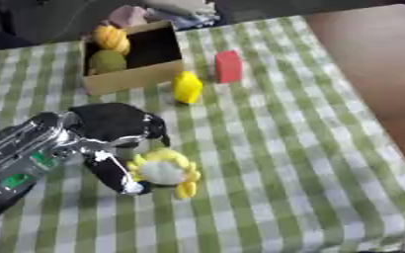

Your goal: Pick up objects on the table and place them in the box.

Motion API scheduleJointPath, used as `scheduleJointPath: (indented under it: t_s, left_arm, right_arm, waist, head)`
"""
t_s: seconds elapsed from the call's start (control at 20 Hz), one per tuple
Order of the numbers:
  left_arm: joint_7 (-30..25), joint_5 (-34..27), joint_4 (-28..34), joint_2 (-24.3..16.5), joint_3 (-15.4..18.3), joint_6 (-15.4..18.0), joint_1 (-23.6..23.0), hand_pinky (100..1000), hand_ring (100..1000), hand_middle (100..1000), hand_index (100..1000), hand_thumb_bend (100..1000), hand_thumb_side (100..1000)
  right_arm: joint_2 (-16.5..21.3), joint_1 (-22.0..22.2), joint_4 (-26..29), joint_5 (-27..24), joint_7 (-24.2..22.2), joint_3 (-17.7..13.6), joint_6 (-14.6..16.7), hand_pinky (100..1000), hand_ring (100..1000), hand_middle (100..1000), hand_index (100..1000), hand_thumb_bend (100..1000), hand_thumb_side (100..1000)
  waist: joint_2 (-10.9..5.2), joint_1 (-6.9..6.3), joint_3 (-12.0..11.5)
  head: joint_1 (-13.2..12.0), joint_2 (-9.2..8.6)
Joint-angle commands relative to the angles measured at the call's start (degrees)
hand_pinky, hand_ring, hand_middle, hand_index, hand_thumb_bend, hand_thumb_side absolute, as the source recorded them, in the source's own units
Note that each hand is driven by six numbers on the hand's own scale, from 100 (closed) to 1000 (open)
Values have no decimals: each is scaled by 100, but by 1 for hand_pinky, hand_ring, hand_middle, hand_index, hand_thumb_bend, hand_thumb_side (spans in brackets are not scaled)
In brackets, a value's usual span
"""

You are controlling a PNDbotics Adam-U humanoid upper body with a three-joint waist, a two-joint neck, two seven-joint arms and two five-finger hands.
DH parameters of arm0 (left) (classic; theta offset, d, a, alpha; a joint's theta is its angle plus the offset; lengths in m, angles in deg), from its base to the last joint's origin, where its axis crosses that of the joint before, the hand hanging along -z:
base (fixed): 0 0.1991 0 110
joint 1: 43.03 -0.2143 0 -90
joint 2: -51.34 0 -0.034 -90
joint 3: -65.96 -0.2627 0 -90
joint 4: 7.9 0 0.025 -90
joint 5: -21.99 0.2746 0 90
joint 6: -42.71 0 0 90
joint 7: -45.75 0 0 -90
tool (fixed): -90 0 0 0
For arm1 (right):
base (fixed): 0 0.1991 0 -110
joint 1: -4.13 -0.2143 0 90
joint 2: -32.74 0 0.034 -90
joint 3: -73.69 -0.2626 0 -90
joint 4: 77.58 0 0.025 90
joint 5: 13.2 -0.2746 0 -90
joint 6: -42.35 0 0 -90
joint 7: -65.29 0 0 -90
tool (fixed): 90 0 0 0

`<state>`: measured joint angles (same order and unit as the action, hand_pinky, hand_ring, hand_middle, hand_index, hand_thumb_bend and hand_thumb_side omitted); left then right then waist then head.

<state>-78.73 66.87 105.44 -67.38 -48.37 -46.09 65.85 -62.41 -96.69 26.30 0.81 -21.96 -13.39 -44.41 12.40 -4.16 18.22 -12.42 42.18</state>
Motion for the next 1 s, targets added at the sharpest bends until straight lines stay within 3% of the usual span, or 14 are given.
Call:
scheduleJointPath:
  t_s: [0.05,0.35,0.65,0.85,1.0]
  left_arm:
    - [0,148,-95,36,-26,2,94,724,683,729,806,452,431]
    - [85,349,-405,209,-109,102,121,683,635,688,781,437,359]
    - [419,481,-550,262,-92,85,142,533,472,512,641,329,103]
    - [831,437,-515,254,-40,-82,129,424,355,391,517,246,100]
    - [1057,290,-454,223,104,-263,79,423,344,377,504,220,100]
  right_arm:
    - [59,-76,89,-14,-33,2,13,606,651,630,832,100,415]
    - [56,-86,90,-17,-43,5,16,607,651,631,832,100,415]
    - [54,-76,87,-18,-34,-8,12,607,650,631,832,100,415]
    - [47,-76,89,-18,-37,-9,14,607,650,631,833,100,415]
    - [47,-69,89,-17,-26,-21,10,607,650,632,833,100,415]
  waist:
    - [5,-27,12]
    - [2,-29,11]
    - [4,-17,8]
    - [6,-18,-2]
    - [7,-14,-9]
  head:
    - [0,-101]
    - [10,-122]
    - [10,-126]
    - [15,-128]
    - [28,-133]
